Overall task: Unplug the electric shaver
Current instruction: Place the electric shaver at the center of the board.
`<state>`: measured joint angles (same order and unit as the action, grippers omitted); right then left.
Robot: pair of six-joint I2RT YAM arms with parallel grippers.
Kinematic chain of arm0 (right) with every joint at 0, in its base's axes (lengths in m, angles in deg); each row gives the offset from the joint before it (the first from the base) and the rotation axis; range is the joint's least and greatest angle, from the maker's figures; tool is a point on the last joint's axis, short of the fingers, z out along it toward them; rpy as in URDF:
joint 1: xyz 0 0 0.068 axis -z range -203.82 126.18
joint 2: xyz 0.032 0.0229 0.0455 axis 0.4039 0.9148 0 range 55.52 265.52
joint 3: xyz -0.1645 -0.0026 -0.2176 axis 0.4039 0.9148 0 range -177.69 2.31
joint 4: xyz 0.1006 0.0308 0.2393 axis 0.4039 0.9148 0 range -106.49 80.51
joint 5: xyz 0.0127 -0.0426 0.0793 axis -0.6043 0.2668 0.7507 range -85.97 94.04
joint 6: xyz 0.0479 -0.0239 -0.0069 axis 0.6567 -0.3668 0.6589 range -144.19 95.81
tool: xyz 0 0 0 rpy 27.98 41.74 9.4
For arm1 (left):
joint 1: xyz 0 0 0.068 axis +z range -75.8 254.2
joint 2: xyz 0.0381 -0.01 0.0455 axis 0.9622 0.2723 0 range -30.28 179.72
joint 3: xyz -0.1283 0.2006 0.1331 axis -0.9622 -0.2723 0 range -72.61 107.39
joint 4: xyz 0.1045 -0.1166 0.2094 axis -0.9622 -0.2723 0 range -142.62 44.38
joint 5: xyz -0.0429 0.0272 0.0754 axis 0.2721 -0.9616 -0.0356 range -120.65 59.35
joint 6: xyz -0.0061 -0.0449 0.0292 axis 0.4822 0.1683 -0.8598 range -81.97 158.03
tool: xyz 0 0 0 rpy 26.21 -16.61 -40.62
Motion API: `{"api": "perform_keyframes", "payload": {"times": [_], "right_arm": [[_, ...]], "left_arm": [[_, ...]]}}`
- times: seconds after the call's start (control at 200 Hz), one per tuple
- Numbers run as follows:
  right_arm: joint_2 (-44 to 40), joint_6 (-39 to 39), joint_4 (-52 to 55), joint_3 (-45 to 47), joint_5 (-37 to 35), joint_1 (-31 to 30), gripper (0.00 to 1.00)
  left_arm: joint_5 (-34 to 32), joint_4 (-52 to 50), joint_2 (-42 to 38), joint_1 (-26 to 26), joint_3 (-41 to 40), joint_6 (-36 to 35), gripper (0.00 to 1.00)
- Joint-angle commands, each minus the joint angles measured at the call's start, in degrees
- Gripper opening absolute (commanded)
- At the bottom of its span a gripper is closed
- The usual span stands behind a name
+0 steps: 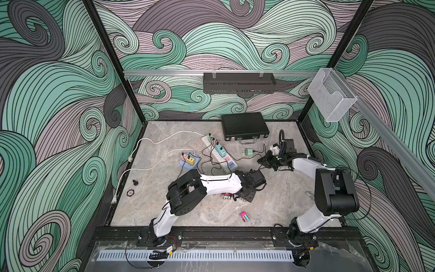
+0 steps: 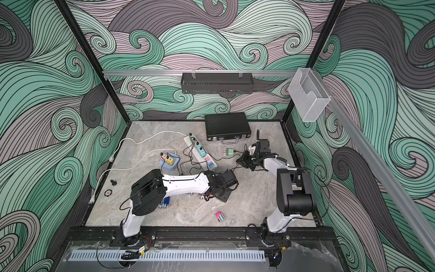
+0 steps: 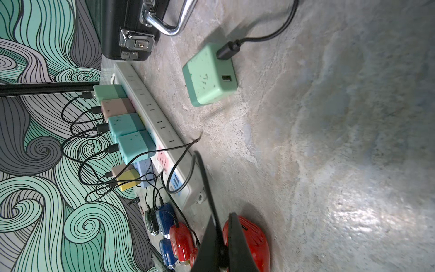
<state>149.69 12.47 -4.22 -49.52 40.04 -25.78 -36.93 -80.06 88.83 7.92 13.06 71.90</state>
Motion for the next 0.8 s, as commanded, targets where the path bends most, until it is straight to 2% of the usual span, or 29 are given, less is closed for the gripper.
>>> {"api": "perform_keyframes", "payload": {"times": [0.0, 0.145, 0.28, 0.39, 0.796], "right_arm": [[1.4, 0.4, -0.9, -1.1, -0.4, 0.2, 0.09], [1.7, 0.2, -0.8, -1.0, -0.8, 0.3, 0.09], [1.9, -0.4, 0.1, -1.7, -1.1, 0.3, 0.09], [1.9, -0.9, 0.6, -1.9, -1.2, 0.4, 0.10], [2.7, -0.5, 0.2, -2.3, -0.7, 0.3, 0.11]], "left_arm": [[-1.1, -2.4, 1.7, -0.8, 2.1, -1.2, 0.32], [-1.3, -4.0, 3.2, -0.9, 3.7, -1.3, 0.43], [-1.1, -4.8, 3.9, -1.2, 4.3, -1.3, 0.46], [-0.8, -5.2, 3.7, -1.5, 4.6, -1.3, 0.60], [-2.2, -6.2, 2.3, -1.7, 5.8, -1.3, 0.69]]}}
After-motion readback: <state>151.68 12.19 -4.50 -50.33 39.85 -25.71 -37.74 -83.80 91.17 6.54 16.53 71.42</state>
